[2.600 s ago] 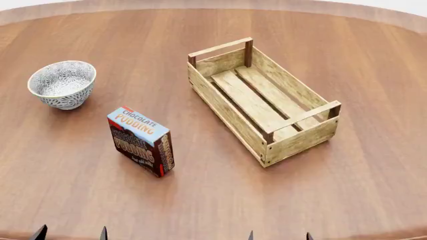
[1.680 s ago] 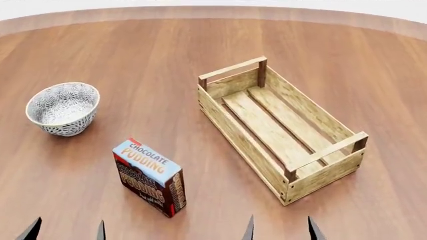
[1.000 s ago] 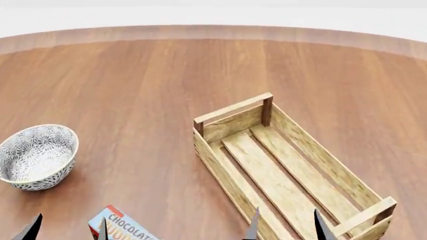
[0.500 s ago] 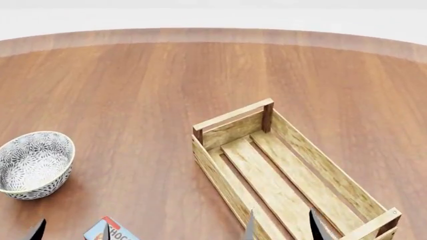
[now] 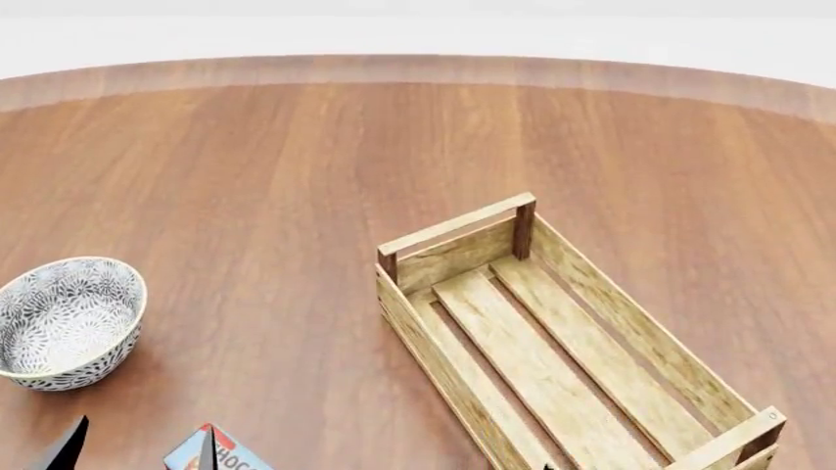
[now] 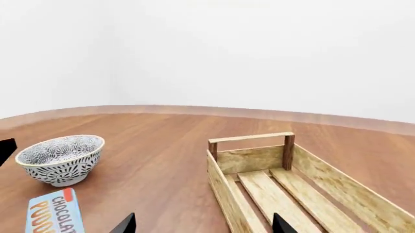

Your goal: Pick up the chocolate pudding and put it in the tray.

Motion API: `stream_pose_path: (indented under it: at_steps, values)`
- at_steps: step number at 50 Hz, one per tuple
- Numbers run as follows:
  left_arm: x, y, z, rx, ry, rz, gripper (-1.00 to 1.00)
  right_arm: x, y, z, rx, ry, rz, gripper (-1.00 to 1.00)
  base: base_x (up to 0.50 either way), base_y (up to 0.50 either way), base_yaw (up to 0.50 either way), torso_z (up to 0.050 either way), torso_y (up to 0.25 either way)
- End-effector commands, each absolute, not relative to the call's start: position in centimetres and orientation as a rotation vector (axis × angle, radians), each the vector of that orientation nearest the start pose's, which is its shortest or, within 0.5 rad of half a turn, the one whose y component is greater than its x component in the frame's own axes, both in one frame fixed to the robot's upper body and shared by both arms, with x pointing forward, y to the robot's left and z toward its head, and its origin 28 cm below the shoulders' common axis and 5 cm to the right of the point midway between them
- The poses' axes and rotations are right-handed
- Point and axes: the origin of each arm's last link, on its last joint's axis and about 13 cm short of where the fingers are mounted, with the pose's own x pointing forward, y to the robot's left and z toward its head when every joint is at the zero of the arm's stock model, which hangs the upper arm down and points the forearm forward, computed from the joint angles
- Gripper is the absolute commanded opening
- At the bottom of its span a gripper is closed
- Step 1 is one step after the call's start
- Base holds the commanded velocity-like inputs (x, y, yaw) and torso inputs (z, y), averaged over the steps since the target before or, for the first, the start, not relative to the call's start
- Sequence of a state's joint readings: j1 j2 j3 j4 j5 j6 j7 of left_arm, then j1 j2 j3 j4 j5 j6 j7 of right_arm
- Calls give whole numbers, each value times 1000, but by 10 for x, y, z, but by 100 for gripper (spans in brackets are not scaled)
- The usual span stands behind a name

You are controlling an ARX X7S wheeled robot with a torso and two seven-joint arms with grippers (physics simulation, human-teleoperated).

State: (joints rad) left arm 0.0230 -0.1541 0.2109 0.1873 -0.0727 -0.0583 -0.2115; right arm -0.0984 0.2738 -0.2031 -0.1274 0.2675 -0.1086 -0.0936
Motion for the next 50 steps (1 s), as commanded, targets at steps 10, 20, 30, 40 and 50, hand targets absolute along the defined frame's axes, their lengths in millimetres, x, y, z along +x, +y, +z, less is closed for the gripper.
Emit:
stream_pose_path:
  at_steps: [10,20,30,40,50]
  values:
    - [202,194,43,63,-85,-23,100,168,-116,6,-7,2,433,100,0,0,0,0,0]
    - [201,193,44,65,-87,-26,100,160,-110,-1,-11,39,497,100,0,0,0,0,0]
    - [203,193,44,65,-89,-27,100,155,-102,-12,-20,76,554,100,0,0,0,0,0]
    - [203,192,42,66,-82,-30,100,151,-93,-16,-3,101,602,100,0,0,0,0,0]
    - [204,193,44,64,-87,-25,100,160,-83,-25,-22,118,620,100,0,0,0,0,0]
